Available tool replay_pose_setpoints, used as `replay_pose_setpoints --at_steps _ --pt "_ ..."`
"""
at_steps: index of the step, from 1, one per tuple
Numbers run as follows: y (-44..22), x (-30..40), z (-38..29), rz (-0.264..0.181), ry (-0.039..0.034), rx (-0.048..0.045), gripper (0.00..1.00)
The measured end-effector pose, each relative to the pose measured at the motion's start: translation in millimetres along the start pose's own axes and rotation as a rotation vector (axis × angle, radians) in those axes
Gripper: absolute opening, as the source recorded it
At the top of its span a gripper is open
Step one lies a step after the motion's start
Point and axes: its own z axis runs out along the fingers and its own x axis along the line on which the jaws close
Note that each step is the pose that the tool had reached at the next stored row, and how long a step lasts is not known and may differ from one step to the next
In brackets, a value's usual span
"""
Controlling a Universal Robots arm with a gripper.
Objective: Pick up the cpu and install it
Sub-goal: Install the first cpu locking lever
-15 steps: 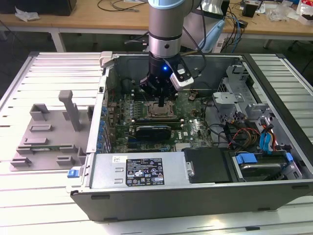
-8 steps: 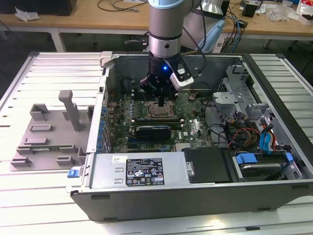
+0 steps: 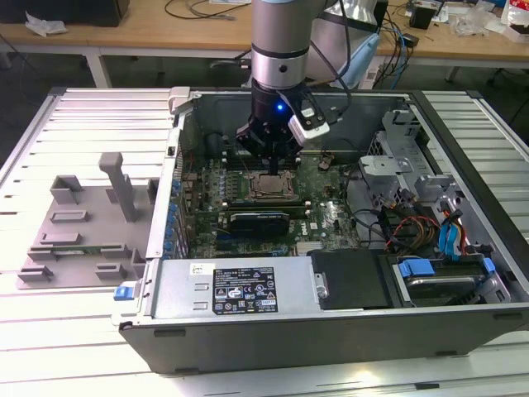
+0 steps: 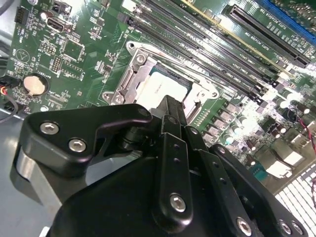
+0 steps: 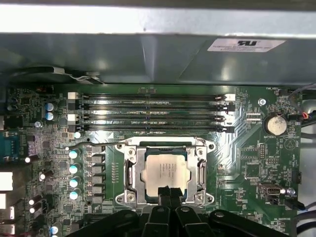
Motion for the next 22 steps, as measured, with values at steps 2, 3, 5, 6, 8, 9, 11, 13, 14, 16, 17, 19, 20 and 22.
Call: replay_pose_setpoints --at_steps 2,3,5,6,8,9,11,13,14,16,17,19,20,22 --pt "-0.2 -0.2 -6.1 0.000 0.0000 0.0000 0.11" --pt "-0.3 -0.3 -8.9 0.000 0.0000 0.0000 0.11" --pt "-0.4 -0.4 -12.1 0.000 -0.0001 -0.0002 0.11" --pt "-0.5 -0.4 -12.8 0.000 0.0001 0.0001 0.11" --pt "-0.5 -0.4 -13.3 0.000 -0.0001 -0.0001 0.11" --pt "-0.5 -0.4 -13.5 0.000 0.0000 0.0000 0.11" --pt "-0.5 -0.2 -13.6 0.000 0.0000 0.0001 0.11" --pt "-0.5 1.7 -13.7 0.000 0.0001 0.0001 0.11" --pt "-0.4 5.1 -13.7 0.000 0.0000 0.0000 0.11" --pt "-0.3 10.1 -13.9 0.000 0.0000 0.0000 0.11" --pt "-0.3 12.9 -13.9 0.000 0.0000 0.0000 0.11" --pt "-0.1 17.0 -14.1 0.000 0.0000 0.0000 0.11" --pt "-0.1 18.5 -14.1 0.000 0.0001 0.0000 0.11" --pt "0.0 23.5 -14.2 0.000 0.0001 0.0000 0.11"
